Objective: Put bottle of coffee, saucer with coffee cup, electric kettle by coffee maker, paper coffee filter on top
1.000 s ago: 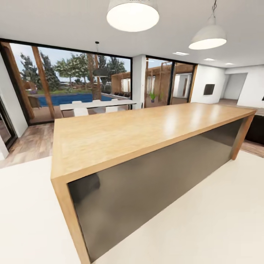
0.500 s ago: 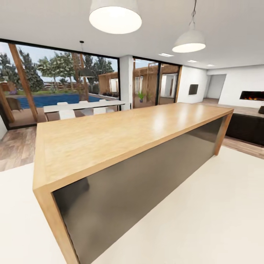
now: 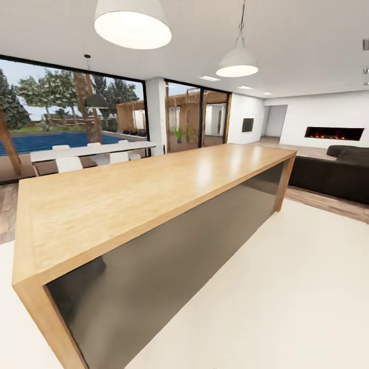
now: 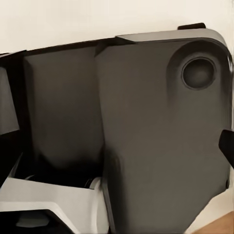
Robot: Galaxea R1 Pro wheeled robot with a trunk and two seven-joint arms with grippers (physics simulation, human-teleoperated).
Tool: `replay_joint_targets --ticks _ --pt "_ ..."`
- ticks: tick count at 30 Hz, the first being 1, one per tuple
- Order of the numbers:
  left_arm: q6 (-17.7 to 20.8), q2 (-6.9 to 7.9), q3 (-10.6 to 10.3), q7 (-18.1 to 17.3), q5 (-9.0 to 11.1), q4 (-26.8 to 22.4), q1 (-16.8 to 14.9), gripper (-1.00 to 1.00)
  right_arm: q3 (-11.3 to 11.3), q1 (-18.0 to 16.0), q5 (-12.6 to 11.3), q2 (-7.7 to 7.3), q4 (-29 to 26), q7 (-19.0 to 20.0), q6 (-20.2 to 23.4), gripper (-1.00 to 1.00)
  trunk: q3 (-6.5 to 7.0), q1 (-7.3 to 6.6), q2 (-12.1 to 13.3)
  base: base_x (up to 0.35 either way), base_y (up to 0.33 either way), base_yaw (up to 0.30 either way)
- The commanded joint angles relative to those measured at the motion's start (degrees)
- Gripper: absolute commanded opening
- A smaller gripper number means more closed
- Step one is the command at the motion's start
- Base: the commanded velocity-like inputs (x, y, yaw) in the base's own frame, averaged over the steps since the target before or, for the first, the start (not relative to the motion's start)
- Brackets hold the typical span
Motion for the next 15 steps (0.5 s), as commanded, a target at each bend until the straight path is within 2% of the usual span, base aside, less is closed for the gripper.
replay_joint_targets --ticks 1,7,12,15 --pt "-0.04 -0.01 -0.01 0.06 0.01 -0.28 -0.01 1.0 -0.07 -0.02 -0.55 -0.02 0.01 0.23 -0.11 1.0 0.12 -0.22 0.38 0.0 0.0 -0.281" --pt "-0.48 -0.07 0.09 0.04 0.09 -4.11 -0.01 1.0 -0.15 -0.02 -0.55 -0.11 0.01 0.23 -0.12 1.0 1.2 -1.54 2.78 0.0 0.0 -0.282" --pt "-4.5 -0.35 0.15 0.04 0.13 -5.16 -0.01 1.0 -0.22 -0.02 -0.55 -0.12 0.01 0.19 -0.12 1.0 2.1 -2.64 4.79 0.0 0.0 -0.282" --pt "-5.57 -0.36 0.16 0.04 0.17 -5.1 -0.01 1.0 -0.24 -0.02 -0.55 -0.12 0.01 0.21 -0.12 1.0 2.64 -3.3 5.99 0.0 0.0 -0.282"
